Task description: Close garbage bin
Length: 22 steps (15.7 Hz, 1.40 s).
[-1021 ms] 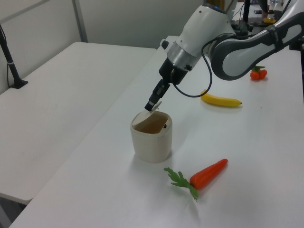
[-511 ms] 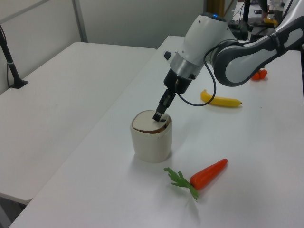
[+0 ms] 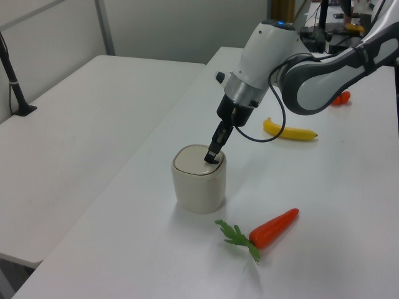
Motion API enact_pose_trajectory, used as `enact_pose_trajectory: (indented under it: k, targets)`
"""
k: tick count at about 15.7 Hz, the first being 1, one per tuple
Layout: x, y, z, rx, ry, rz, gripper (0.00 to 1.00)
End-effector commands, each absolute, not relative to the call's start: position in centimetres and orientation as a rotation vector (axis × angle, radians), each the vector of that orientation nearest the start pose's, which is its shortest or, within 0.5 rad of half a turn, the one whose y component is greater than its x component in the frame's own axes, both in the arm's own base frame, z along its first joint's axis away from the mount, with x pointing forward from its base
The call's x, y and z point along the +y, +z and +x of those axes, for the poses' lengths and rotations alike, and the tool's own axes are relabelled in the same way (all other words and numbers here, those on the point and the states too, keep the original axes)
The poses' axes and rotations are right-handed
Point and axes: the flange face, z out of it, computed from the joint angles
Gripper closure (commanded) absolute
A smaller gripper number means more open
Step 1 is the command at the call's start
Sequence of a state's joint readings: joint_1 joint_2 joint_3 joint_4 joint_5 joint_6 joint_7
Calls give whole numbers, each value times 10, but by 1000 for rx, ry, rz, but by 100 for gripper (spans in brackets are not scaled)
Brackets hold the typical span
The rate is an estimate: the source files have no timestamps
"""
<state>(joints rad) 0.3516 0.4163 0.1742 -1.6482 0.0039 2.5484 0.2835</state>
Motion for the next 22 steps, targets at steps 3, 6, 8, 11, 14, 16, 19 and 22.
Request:
enact_pose_trajectory:
  k: [3,6,8,11,14,16,19,22]
  targets:
    - [335,415,609,-326,-560,-2851,100]
    - [335,415,609,-326,-560,-2851,100]
    - [335,425,609,-316,-578,-2842,100]
    - [327,460,608,-286,-639,-2817,100]
    - [308,489,609,-249,-638,-2829,100]
    - [296,507,607,-228,-637,-2840,100]
    - [270,532,602,-179,-600,-2865,100]
    - [238,567,585,-128,-509,-2925,64]
